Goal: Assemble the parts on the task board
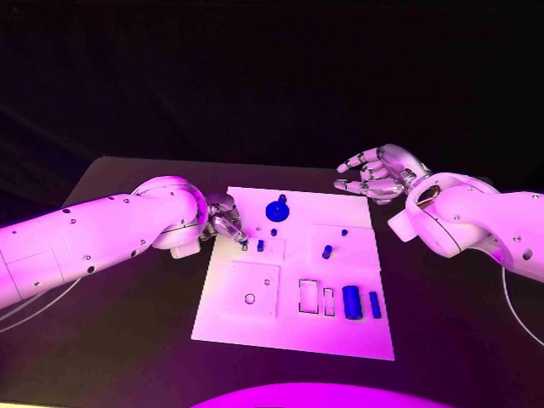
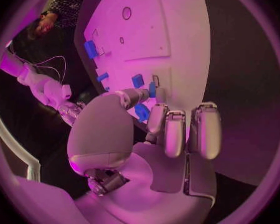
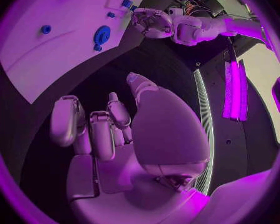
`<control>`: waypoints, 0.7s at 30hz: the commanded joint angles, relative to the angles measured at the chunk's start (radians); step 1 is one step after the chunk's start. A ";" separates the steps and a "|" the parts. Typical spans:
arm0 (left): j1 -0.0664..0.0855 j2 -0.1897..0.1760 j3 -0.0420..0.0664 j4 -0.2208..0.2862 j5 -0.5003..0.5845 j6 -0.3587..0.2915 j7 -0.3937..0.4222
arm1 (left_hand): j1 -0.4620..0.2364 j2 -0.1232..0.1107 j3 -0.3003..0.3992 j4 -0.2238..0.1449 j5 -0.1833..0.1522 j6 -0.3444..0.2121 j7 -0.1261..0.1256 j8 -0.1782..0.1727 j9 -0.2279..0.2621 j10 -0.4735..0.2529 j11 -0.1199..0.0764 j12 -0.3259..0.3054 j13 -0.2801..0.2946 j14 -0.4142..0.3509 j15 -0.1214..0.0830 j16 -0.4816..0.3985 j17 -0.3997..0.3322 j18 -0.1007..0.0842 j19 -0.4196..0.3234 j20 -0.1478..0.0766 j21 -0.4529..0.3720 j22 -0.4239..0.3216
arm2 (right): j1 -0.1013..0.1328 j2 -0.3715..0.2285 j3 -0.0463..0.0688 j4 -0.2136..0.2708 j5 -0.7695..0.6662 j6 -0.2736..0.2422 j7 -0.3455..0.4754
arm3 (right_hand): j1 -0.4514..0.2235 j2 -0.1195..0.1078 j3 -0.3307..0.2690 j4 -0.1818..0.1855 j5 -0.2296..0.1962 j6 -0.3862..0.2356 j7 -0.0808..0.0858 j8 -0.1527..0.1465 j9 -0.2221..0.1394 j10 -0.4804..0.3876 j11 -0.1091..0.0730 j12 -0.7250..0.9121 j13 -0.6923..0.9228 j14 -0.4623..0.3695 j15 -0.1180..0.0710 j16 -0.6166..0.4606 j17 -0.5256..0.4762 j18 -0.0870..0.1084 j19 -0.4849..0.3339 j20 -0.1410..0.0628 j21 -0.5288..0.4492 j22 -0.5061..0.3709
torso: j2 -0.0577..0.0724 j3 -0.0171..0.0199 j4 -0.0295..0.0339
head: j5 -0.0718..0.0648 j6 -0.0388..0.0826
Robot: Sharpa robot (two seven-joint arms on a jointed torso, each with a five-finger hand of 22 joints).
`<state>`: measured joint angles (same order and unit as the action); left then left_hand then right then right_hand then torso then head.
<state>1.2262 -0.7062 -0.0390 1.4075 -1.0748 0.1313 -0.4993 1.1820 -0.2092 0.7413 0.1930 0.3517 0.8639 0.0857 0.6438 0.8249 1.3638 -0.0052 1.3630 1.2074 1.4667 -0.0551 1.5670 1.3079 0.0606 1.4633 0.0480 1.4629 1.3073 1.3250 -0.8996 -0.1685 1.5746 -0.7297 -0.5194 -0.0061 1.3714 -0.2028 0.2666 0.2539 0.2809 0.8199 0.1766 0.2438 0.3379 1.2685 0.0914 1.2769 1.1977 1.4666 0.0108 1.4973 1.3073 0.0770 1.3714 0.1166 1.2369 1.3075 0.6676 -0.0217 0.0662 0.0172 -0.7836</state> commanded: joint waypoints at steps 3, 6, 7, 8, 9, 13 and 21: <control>-0.005 0.001 0.000 0.002 -0.032 0.020 -0.009 | -0.002 0.006 0.151 -0.147 0.004 0.022 -0.016 0.008 0.053 0.001 -0.001 -0.006 0.000 0.104 -0.009 0.004 0.263 -0.012 0.009 -0.003 0.006 0.032 | -0.001 0.000 0.000 0.001 -0.008 0.013 0.010 | 0.010 0.000 0.002 0.008 0.000 0.005 -0.005 0.007 -0.002 -0.001 -0.006 0.003 -0.002 0.059 0.000 -0.004 0.073 0.007 -0.004 -0.001 -0.004 0.006 | 0.000 -0.0003 -0.0002 | -0.001 0.000; -0.008 0.003 0.000 0.002 -0.037 0.017 -0.008 | -0.002 0.006 0.151 -0.147 0.004 0.022 -0.016 0.008 0.053 0.001 -0.001 -0.006 0.000 0.104 -0.009 0.004 0.263 -0.012 0.009 -0.003 0.006 0.032 | -0.001 0.000 0.000 0.000 -0.008 0.014 0.011 | 0.010 0.000 0.002 0.008 0.000 0.005 -0.005 0.007 -0.002 -0.001 -0.006 0.003 -0.003 0.059 0.000 -0.004 0.074 0.007 -0.004 -0.001 -0.004 0.006 | 0.000 -0.0004 -0.0005 | -0.001 -0.001; -0.009 0.003 0.000 0.002 -0.038 0.016 -0.008 | -0.002 0.006 0.151 -0.147 0.004 0.022 -0.016 0.008 0.053 0.001 -0.001 -0.006 0.000 0.104 -0.009 0.004 0.263 -0.012 0.009 -0.003 0.006 0.032 | -0.001 0.000 0.000 0.000 -0.008 0.014 0.011 | 0.010 0.000 0.002 0.008 0.000 0.005 -0.005 0.007 -0.002 -0.001 -0.006 0.003 -0.003 0.059 0.000 -0.004 0.074 0.007 -0.004 -0.001 -0.004 0.006 | 0.000 -0.0004 -0.0005 | -0.001 -0.001; -0.010 0.004 0.000 0.001 -0.039 0.016 -0.008 | -0.002 0.006 0.151 -0.147 0.004 0.022 -0.016 0.008 0.053 0.001 -0.001 -0.006 0.000 0.104 -0.009 0.004 0.263 -0.012 0.009 -0.003 0.006 0.032 | -0.001 0.000 0.000 0.000 -0.008 0.014 0.011 | 0.010 0.000 0.002 0.008 0.000 0.005 -0.005 0.007 -0.002 -0.001 -0.006 0.003 -0.003 0.059 0.000 -0.004 0.074 0.007 -0.004 -0.001 -0.004 0.006 | 0.000 -0.0006 -0.0005 | -0.001 -0.001; -0.011 0.005 0.000 0.001 -0.040 0.015 -0.008 | -0.002 0.006 0.151 -0.147 0.004 0.022 -0.016 0.008 0.053 0.001 -0.001 -0.006 0.000 0.104 -0.009 0.004 0.263 -0.012 0.009 -0.003 0.006 0.032 | -0.001 0.000 0.000 0.000 -0.007 0.014 0.011 | 0.010 0.000 0.002 0.008 0.000 0.005 -0.005 0.007 -0.002 -0.001 -0.006 0.003 -0.003 0.059 0.000 -0.004 0.074 0.007 -0.004 -0.001 -0.004 0.006 | 0.000 -0.0004 -0.0005 | -0.001 -0.001; -0.016 0.008 0.000 0.000 -0.045 0.005 -0.005 | -0.004 0.004 0.153 -0.147 0.004 0.022 -0.016 0.009 0.055 0.002 -0.001 -0.006 0.000 0.104 -0.009 0.004 0.263 -0.012 0.009 -0.003 0.006 0.033 | -0.001 -0.001 0.000 0.000 -0.007 0.014 0.011 | 0.010 0.000 0.002 0.008 0.000 0.005 -0.005 0.007 -0.002 -0.001 -0.006 0.003 -0.003 0.059 0.000 -0.004 0.074 0.007 -0.004 -0.001 -0.004 0.006 | 0.000 0.0002 -0.0006 | -0.001 -0.002; -0.026 0.007 -0.001 0.004 -0.053 0.011 0.001 | -0.005 0.003 0.154 -0.148 0.005 0.023 -0.017 0.010 0.056 0.001 -0.002 -0.007 -0.002 0.104 -0.010 0.004 0.263 -0.012 0.009 -0.003 0.006 0.033 | -0.002 -0.003 0.000 0.000 -0.007 0.014 0.011 | 0.009 0.000 0.002 0.009 0.000 0.004 -0.005 0.007 -0.003 -0.002 -0.006 0.003 -0.003 0.058 0.000 -0.005 0.072 0.007 -0.004 -0.001 -0.005 0.006 | 0.001 0.0002 -0.0010 | -0.001 -0.007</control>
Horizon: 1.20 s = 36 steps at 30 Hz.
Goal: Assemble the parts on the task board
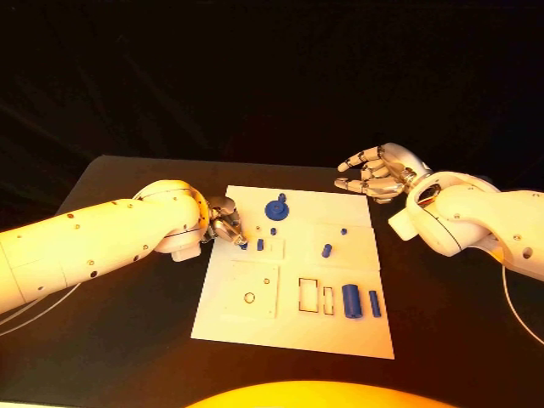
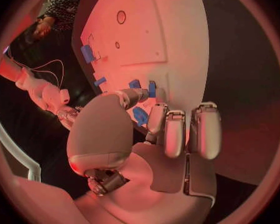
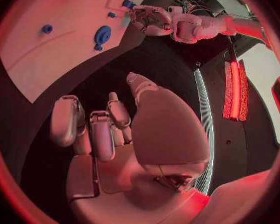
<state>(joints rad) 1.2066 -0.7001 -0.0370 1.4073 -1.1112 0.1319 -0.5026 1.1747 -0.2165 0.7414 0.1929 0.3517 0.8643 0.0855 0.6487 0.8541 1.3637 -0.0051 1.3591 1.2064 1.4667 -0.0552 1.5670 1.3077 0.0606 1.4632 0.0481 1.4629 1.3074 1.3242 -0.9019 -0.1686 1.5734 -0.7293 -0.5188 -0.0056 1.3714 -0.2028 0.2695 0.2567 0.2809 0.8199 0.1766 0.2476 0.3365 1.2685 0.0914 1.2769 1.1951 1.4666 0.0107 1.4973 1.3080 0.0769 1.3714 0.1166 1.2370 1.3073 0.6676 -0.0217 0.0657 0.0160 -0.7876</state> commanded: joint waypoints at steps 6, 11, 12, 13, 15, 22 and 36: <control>-0.009 -0.003 -0.003 0.016 -0.018 0.026 0.004 | 0.001 0.008 0.156 -0.151 0.006 0.023 -0.018 0.006 0.028 0.003 -0.003 -0.003 0.000 0.104 -0.010 0.004 0.263 -0.012 0.009 -0.004 0.006 0.034 | -0.001 -0.002 0.000 0.002 -0.007 0.013 0.010 | 0.009 0.000 -0.001 0.006 0.000 0.004 -0.005 0.003 -0.001 -0.002 -0.006 0.003 -0.001 0.058 0.000 -0.005 0.072 0.007 -0.004 -0.001 -0.005 0.006 | 0.001 0.0000 0.0002 | -0.001 -0.004; -0.011 -0.004 -0.003 0.022 -0.021 0.034 0.003 | 0.001 0.008 0.157 -0.153 0.006 0.023 -0.018 0.006 0.028 0.004 -0.003 -0.003 0.000 0.104 -0.010 0.004 0.263 -0.012 0.009 -0.004 0.006 0.034 | -0.001 -0.002 0.000 0.002 -0.007 0.013 0.010 | 0.009 0.000 -0.001 0.006 0.000 0.004 -0.005 0.003 -0.001 -0.002 -0.006 0.003 -0.001 0.058 0.000 -0.005 0.072 0.007 -0.004 -0.001 -0.005 0.006 | 0.000 -0.0002 -0.0003 | -0.001 -0.005; -0.011 -0.005 -0.003 0.022 -0.021 0.034 0.003 | 0.001 0.007 0.158 -0.154 0.006 0.024 -0.018 0.007 0.029 0.004 -0.004 -0.003 0.000 0.104 -0.011 0.004 0.263 -0.012 0.009 -0.004 0.006 0.034 | -0.001 -0.002 0.000 0.002 -0.007 0.013 0.010 | 0.009 0.000 -0.001 0.006 0.000 0.004 -0.005 0.003 -0.001 -0.002 -0.006 0.003 -0.001 0.058 0.000 -0.005 0.072 0.007 -0.004 -0.001 -0.005 0.006 | 0.000 0.0000 -0.0006 | 0.000 -0.006; -0.011 -0.005 -0.002 0.023 -0.022 0.035 0.003 | 0.001 0.007 0.160 -0.154 0.007 0.024 -0.018 0.007 0.029 0.004 -0.004 -0.004 -0.001 0.104 -0.011 0.004 0.263 -0.012 0.009 -0.005 0.006 0.034 | -0.001 -0.003 0.000 0.002 -0.007 0.013 0.010 | 0.009 0.000 -0.001 0.006 0.000 0.004 -0.005 0.003 -0.001 -0.002 -0.006 0.003 -0.001 0.058 0.000 -0.005 0.072 0.007 -0.004 -0.001 -0.005 0.006 | 0.000 0.0001 -0.0007 | 0.000 -0.006; -0.011 -0.005 -0.002 0.022 -0.023 0.035 0.002 | 0.001 0.006 0.161 -0.155 0.007 0.025 -0.019 0.008 0.030 0.005 -0.004 -0.003 0.000 0.104 -0.011 0.004 0.263 -0.012 0.009 -0.005 0.007 0.034 | -0.001 -0.003 0.000 0.002 -0.007 0.012 0.010 | 0.009 0.000 -0.001 0.006 0.000 0.004 -0.005 0.003 -0.001 -0.002 -0.006 0.003 -0.001 0.058 0.000 -0.005 0.072 0.007 -0.004 -0.001 -0.005 0.006 | 0.000 0.0002 -0.0007 | 0.000 -0.006; -0.011 -0.006 -0.002 0.017 -0.026 0.032 0.000 | 0.001 0.005 0.162 -0.157 0.007 0.025 -0.019 0.008 0.030 0.005 -0.004 -0.003 0.000 0.104 -0.011 0.004 0.263 -0.012 0.009 -0.005 0.006 0.033 | -0.001 -0.004 0.000 0.003 -0.007 0.012 0.010 | 0.009 0.000 -0.001 0.006 0.000 0.004 -0.005 0.003 -0.001 -0.002 -0.006 0.003 -0.001 0.058 0.000 -0.005 0.072 0.007 -0.004 -0.001 -0.005 0.006 | 0.000 -0.0001 0.0001 | -0.001 -0.005; -0.011 0.003 -0.002 0.017 -0.014 0.053 -0.008 | -0.015 0.001 0.167 -0.155 0.013 0.032 -0.022 0.014 0.036 0.017 -0.007 0.005 0.014 0.104 -0.013 0.004 0.263 -0.012 0.009 -0.006 0.006 0.034 | -0.001 -0.004 0.000 0.004 -0.007 0.010 0.010 | 0.007 0.001 -0.001 0.009 0.000 0.004 -0.005 0.004 -0.002 -0.001 -0.006 0.003 -0.001 0.058 0.000 -0.005 0.072 0.007 -0.003 -0.001 -0.005 0.007 | 0.000 0.0004 0.0001 | 0.000 -0.008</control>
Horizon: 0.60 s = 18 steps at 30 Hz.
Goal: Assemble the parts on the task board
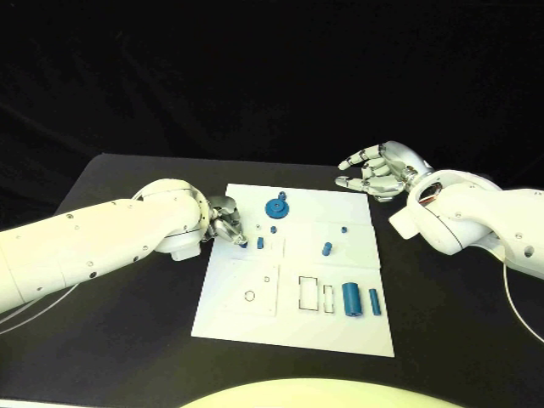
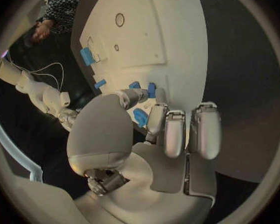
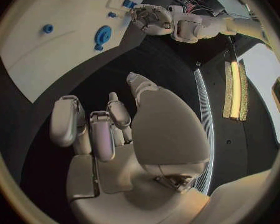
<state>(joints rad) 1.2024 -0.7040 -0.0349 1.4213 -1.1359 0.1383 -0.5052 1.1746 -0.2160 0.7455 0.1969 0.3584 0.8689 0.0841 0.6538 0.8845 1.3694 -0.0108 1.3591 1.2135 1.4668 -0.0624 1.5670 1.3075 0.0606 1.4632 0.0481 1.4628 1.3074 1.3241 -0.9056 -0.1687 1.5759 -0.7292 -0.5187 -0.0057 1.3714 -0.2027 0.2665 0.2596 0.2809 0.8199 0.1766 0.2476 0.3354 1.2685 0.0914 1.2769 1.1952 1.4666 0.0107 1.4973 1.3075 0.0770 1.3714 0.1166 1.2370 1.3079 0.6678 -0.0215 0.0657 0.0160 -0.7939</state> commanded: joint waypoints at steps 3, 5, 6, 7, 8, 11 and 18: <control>-0.007 0.009 -0.005 0.002 0.021 0.055 -0.011 | -0.025 -0.002 0.162 -0.157 0.007 0.034 -0.024 0.014 0.010 0.018 -0.004 0.010 0.016 0.104 -0.008 0.004 0.263 -0.012 0.009 -0.008 0.006 0.034 | -0.001 0.000 0.000 0.002 -0.007 0.010 0.010 | 0.007 0.001 0.002 0.006 0.000 0.004 -0.005 0.004 -0.001 -0.001 -0.006 0.003 -0.001 0.059 0.000 -0.005 0.072 0.007 -0.003 -0.001 -0.005 0.006 | 0.000 0.0001 0.0001 | 0.000 -0.002; -0.007 0.011 -0.005 0.001 0.027 0.060 -0.014 | -0.040 -0.004 0.157 -0.151 0.005 0.038 -0.029 0.019 0.016 0.020 -0.007 0.010 0.015 0.104 -0.011 0.004 0.263 -0.012 0.010 -0.010 0.006 0.034 | -0.001 0.000 0.000 0.001 -0.007 0.010 0.010 | 0.007 0.001 0.002 0.006 0.000 0.004 -0.005 0.004 -0.001 -0.001 -0.006 0.003 -0.001 0.059 0.000 -0.005 0.072 0.007 -0.003 -0.001 -0.005 0.006 | -0.001 0.0000 -0.0001 | 0.000 -0.002; -0.007 0.011 -0.005 0.000 0.028 0.060 -0.015 | -0.043 -0.004 0.155 -0.150 0.004 0.039 -0.030 0.020 0.017 0.021 -0.008 0.011 0.016 0.104 -0.012 0.004 0.263 -0.012 0.010 -0.010 0.006 0.036 | -0.001 0.000 0.000 0.001 -0.007 0.010 0.010 | 0.007 0.001 0.002 0.006 0.000 0.004 -0.005 0.004 -0.001 -0.001 -0.006 0.003 -0.001 0.059 0.000 -0.005 0.072 0.007 -0.003 -0.001 -0.005 0.006 | 0.000 -0.0002 -0.0002 | -0.001 -0.002; -0.007 0.012 -0.005 -0.001 0.030 0.061 -0.016 | -0.050 -0.004 0.150 -0.146 0.003 0.040 -0.033 0.022 0.020 0.023 -0.010 0.011 0.017 0.104 -0.013 0.004 0.263 -0.012 0.010 -0.012 0.006 0.035 | -0.001 0.000 0.000 0.001 -0.007 0.010 0.010 | 0.007 0.001 0.002 0.006 0.000 0.004 -0.005 0.004 -0.001 -0.001 -0.006 0.003 -0.001 0.059 0.000 -0.005 0.072 0.007 -0.003 -0.001 -0.005 0.006 | 0.000 -0.0002 -0.0002 | -0.001 -0.002; -0.007 0.013 -0.005 -0.002 0.032 0.061 -0.018 | -0.055 -0.003 0.147 -0.144 0.002 0.041 -0.035 0.023 0.021 0.025 -0.011 0.012 0.019 0.104 -0.014 0.004 0.263 -0.012 0.010 -0.013 0.005 0.034 | -0.001 0.000 0.000 0.001 -0.007 0.009 0.010 | 0.007 0.001 0.002 0.006 0.000 0.004 -0.005 0.004 -0.001 -0.001 -0.006 0.003 -0.001 0.059 0.000 -0.005 0.072 0.007 -0.003 -0.001 -0.005 0.006 | 0.000 -0.0002 -0.0002 | -0.001 -0.002; -0.007 0.015 -0.005 -0.005 0.035 0.057 -0.020 | -0.066 -0.001 0.137 -0.136 0.000 0.044 -0.039 0.025 0.024 0.029 -0.015 0.014 0.022 0.104 -0.017 0.004 0.263 -0.012 0.009 -0.015 0.005 0.033 | -0.001 0.000 0.000 0.001 -0.007 0.009 0.011 | 0.007 0.001 0.002 0.006 0.000 0.004 -0.005 0.004 -0.001 -0.001 -0.006 0.003 -0.001 0.059 0.000 -0.005 0.072 0.007 -0.003 -0.001 -0.005 0.006 | 0.000 0.0001 0.0001 | -0.001 -0.002; -0.007 0.021 -0.005 -0.012 0.039 0.045 -0.023 | -0.090 -0.001 0.109 -0.119 -0.007 0.047 -0.046 0.026 0.029 0.032 -0.021 0.016 0.025 0.104 -0.022 0.004 0.263 -0.011 0.009 -0.021 0.003 0.031 | -0.001 0.000 0.000 0.001 -0.008 0.008 0.010 | 0.008 0.001 0.003 0.007 0.000 0.004 -0.005 0.005 -0.001 -0.002 -0.006 0.003 -0.002 0.058 0.000 -0.005 0.072 0.007 -0.004 -0.001 -0.007 0.005 | 0.000 -0.0004 0.0003 | -0.002 -0.001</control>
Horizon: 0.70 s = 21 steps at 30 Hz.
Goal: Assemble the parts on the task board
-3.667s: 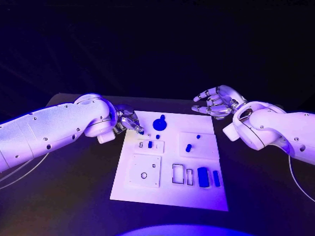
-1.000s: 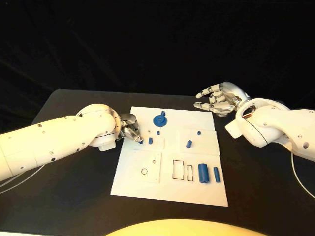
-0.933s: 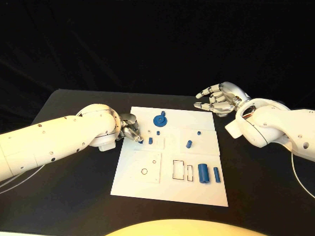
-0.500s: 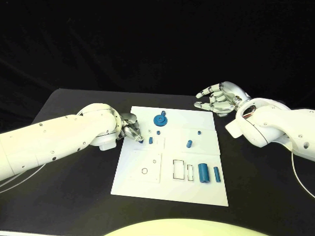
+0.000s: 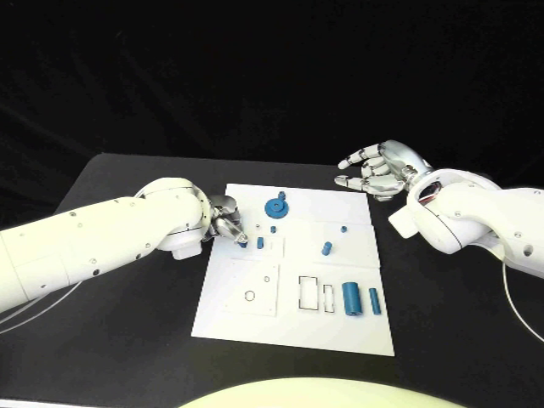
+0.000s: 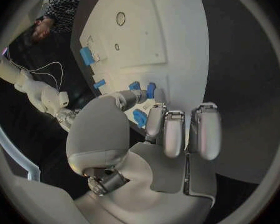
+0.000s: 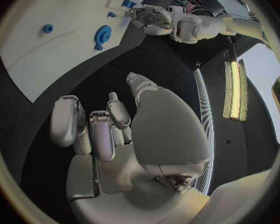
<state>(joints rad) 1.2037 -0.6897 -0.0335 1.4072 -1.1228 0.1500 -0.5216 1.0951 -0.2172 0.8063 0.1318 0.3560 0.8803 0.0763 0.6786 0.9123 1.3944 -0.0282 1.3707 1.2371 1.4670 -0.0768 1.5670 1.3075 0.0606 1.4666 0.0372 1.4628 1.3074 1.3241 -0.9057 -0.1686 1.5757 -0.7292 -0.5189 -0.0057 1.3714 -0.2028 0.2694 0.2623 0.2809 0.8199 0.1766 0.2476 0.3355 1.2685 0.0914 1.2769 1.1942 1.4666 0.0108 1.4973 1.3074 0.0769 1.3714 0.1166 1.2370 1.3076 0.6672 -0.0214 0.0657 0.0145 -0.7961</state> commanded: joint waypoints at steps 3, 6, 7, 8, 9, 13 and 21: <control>-0.008 0.009 -0.006 0.000 0.028 0.032 -0.006 | -0.017 0.001 0.039 -0.048 -0.007 0.037 -0.040 0.001 0.002 0.007 -0.005 0.004 0.002 0.104 -0.010 0.004 0.263 -0.011 0.006 -0.011 0.003 0.031 | -0.001 0.000 0.000 0.001 -0.009 0.008 0.009 | 0.008 0.001 0.000 0.004 0.000 0.004 -0.005 0.005 -0.002 -0.002 -0.006 0.003 -0.001 0.059 -0.001 -0.005 0.073 0.008 -0.004 -0.001 -0.007 0.005 | 0.000 -0.0004 0.0001 | 0.000 0.001; -0.008 0.009 -0.006 -0.001 0.029 0.031 -0.007 | -0.022 0.001 0.032 -0.043 -0.008 0.038 -0.042 0.000 0.003 0.008 -0.006 0.004 0.003 0.104 -0.010 0.004 0.263 -0.011 0.006 -0.012 0.002 0.031 | -0.001 0.000 0.000 0.001 -0.009 0.008 0.008 | 0.008 0.001 0.000 0.004 0.000 0.004 -0.005 0.005 -0.002 -0.002 -0.006 0.003 -0.001 0.059 -0.001 -0.005 0.073 0.008 -0.004 -0.001 -0.007 0.005 | 0.001 -0.0003 0.0005 | -0.001 0.000; -0.008 0.009 -0.006 -0.001 0.029 0.030 -0.007 | -0.028 0.000 0.024 -0.038 -0.009 0.039 -0.043 0.000 0.003 0.008 -0.007 0.004 0.003 0.104 -0.011 0.004 0.263 -0.011 0.006 -0.013 0.002 0.030 | -0.001 0.000 0.000 0.001 -0.009 0.008 0.008 | 0.008 0.001 0.000 0.004 0.000 0.004 -0.005 0.005 -0.002 -0.002 -0.006 0.003 -0.001 0.059 -0.001 -0.005 0.073 0.008 -0.004 -0.001 -0.007 0.005 | 0.001 -0.0004 0.0008 | -0.001 -0.001; -0.008 0.009 -0.006 -0.002 0.029 0.030 -0.007 | -0.030 -0.001 0.020 -0.036 -0.009 0.040 -0.044 -0.001 0.003 0.008 -0.007 0.005 0.004 0.104 -0.012 0.004 0.263 -0.011 0.006 -0.014 0.002 0.031 | -0.001 0.000 0.000 0.001 -0.009 0.008 0.007 | 0.008 0.001 0.000 0.004 0.000 0.004 -0.005 0.005 -0.002 -0.002 -0.006 0.003 -0.001 0.059 -0.001 -0.005 0.073 0.008 -0.004 -0.001 -0.007 0.005 | 0.001 -0.0004 0.0008 | -0.001 -0.001; -0.008 0.009 -0.006 -0.002 0.029 0.030 -0.008 | -0.034 -0.001 0.013 -0.032 -0.010 0.041 -0.044 -0.001 0.003 0.008 -0.008 0.005 0.004 0.104 -0.012 0.004 0.263 -0.011 0.006 -0.014 0.002 0.030 | -0.001 0.000 0.000 0.001 -0.009 0.008 0.007 | 0.008 0.001 0.000 0.004 0.000 0.004 -0.005 0.005 -0.002 -0.002 -0.006 0.003 -0.001 0.059 -0.001 -0.005 0.073 0.008 -0.004 -0.001 -0.007 0.005 | 0.001 -0.0006 0.0008 | -0.002 0.000; -0.008 0.010 -0.006 -0.003 0.030 0.031 -0.008 | -0.047 -0.005 -0.015 -0.017 -0.013 0.046 -0.048 -0.004 0.003 0.009 -0.010 0.006 0.006 0.104 -0.015 0.004 0.263 -0.011 0.007 -0.017 0.002 0.031 | -0.001 -0.001 0.000 0.001 -0.010 0.008 0.007 | 0.008 0.001 0.000 0.004 0.000 0.004 -0.005 0.005 -0.002 -0.002 -0.006 0.003 -0.001 0.059 -0.001 -0.005 0.073 0.008 -0.004 -0.001 -0.007 0.005 | 0.000 -0.0006 0.0005 | -0.001 0.000; -0.008 0.010 -0.006 -0.006 0.025 0.035 -0.011 | -0.064 -0.013 -0.067 0.011 -0.017 0.055 -0.050 -0.011 0.000 0.008 -0.012 0.006 0.008 0.104 -0.017 0.004 0.263 -0.011 0.007 -0.019 0.000 0.029 | -0.001 -0.001 0.000 0.001 -0.010 0.008 0.008 | 0.008 0.001 0.000 0.004 0.000 0.004 -0.005 0.005 -0.002 -0.002 -0.006 0.003 -0.001 0.059 -0.001 -0.005 0.073 0.008 -0.004 -0.001 -0.007 0.005 | 0.000 -0.0009 0.0006 | -0.002 -0.001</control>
<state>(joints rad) 1.2038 -0.6854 -0.0336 1.3964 -1.1123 0.1491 -0.5295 1.0401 -0.2275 0.7432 0.1437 0.3428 0.9200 0.0373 0.6706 0.9130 1.4035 -0.0374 1.3707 1.2436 1.4669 -0.0844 1.5670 1.3074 0.0607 1.4668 0.0227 1.4628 1.3073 1.3241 -0.9063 -0.1686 1.5755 -0.7296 -0.5190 -0.0063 1.3714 -0.2027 0.2695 0.2622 0.2809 0.8199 0.1766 0.2475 0.3356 1.2685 0.0914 1.2769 1.1943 1.4666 0.0107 1.4973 1.3073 0.0769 1.3714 0.1166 1.2333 1.3073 0.6675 -0.0221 0.0662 0.0128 -0.7965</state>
